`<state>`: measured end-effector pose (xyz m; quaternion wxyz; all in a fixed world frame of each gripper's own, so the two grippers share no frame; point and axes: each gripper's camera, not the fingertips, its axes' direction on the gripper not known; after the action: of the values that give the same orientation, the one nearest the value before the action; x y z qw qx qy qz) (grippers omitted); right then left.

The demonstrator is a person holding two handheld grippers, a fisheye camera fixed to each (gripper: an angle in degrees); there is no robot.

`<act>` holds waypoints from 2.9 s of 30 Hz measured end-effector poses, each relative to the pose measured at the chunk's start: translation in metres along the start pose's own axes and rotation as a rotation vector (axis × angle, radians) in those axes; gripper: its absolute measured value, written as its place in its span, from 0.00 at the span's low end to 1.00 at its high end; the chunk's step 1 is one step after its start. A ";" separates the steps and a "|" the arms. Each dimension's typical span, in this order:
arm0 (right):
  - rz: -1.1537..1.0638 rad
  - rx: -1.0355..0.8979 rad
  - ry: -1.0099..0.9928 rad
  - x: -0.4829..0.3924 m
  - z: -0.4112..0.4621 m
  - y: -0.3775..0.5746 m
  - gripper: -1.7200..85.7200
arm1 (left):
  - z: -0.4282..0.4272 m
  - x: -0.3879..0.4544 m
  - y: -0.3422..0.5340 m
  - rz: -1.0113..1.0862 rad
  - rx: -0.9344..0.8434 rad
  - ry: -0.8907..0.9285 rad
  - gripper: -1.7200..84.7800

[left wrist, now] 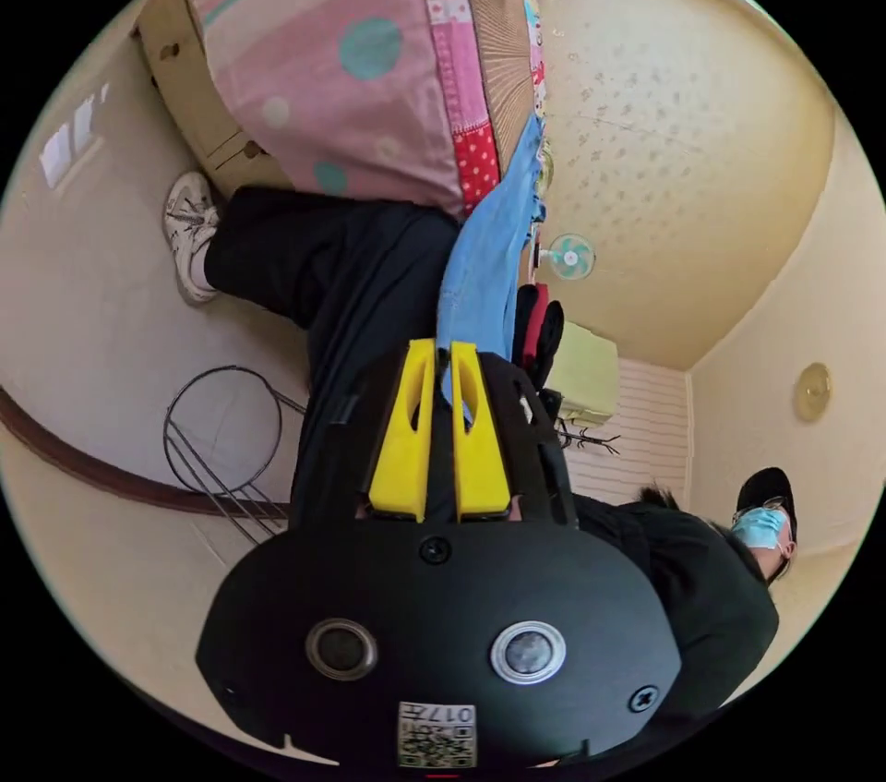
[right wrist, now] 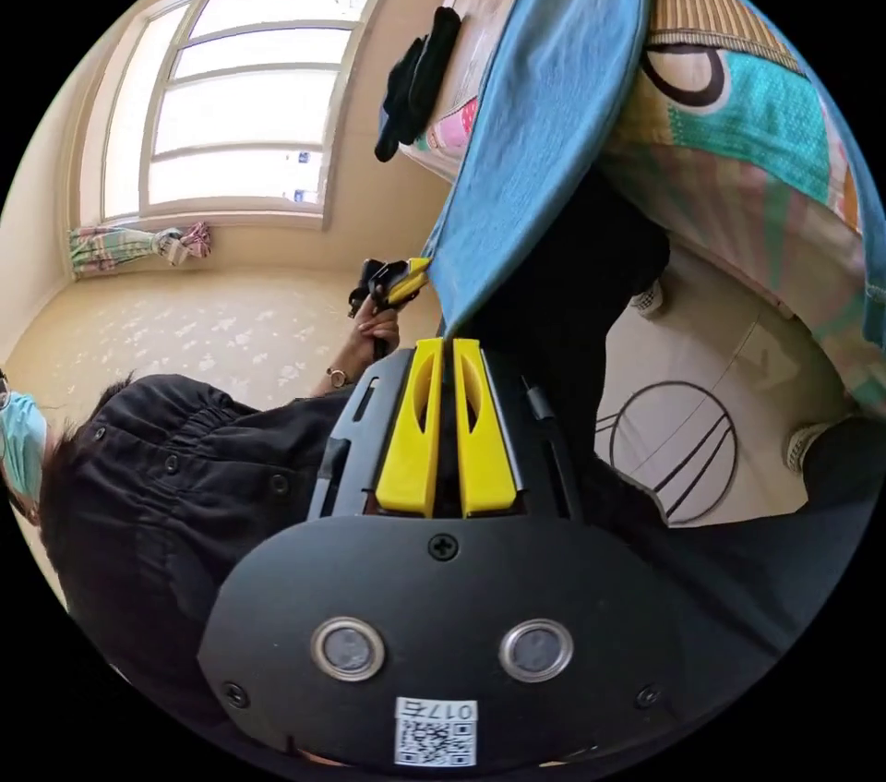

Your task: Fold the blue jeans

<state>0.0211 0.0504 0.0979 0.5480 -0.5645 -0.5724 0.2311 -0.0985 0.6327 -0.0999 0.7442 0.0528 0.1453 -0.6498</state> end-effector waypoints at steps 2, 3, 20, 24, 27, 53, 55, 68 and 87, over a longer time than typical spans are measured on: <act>0.001 0.082 0.006 0.002 -0.023 0.007 0.05 | -0.010 -0.021 0.022 -0.072 0.075 0.028 0.10; 0.022 0.152 0.058 0.005 -0.047 0.014 0.06 | -0.013 -0.024 0.027 -0.081 0.094 0.032 0.11; 0.446 0.759 0.610 0.053 -0.176 0.102 0.06 | 0.107 0.136 0.013 0.330 0.045 -0.289 0.10; 0.391 0.983 0.254 0.031 -0.201 0.194 0.05 | 0.157 0.149 0.032 0.382 -0.063 -0.299 0.09; 0.498 1.012 0.264 0.035 -0.203 0.255 0.05 | 0.176 0.142 0.049 0.375 -0.112 -0.288 0.09; 0.698 1.042 -0.024 0.070 -0.182 0.379 0.05 | 0.342 0.128 0.106 0.477 -0.463 -0.132 0.13; 0.614 1.063 -0.019 0.060 -0.166 0.380 0.05 | 0.336 0.125 0.106 0.466 -0.454 -0.121 0.14; -0.140 0.568 0.197 -0.116 -0.084 0.213 0.05 | 0.427 0.226 0.114 0.523 -0.630 -0.139 0.21; 0.039 0.400 0.470 -0.050 -0.171 -0.030 0.21 | 0.412 0.213 0.135 0.771 -0.683 -0.137 0.01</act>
<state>0.1488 -0.0630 0.1563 0.7612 -0.4942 -0.3621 0.2126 0.1189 0.3400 0.2165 0.9121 -0.1860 0.2701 -0.2459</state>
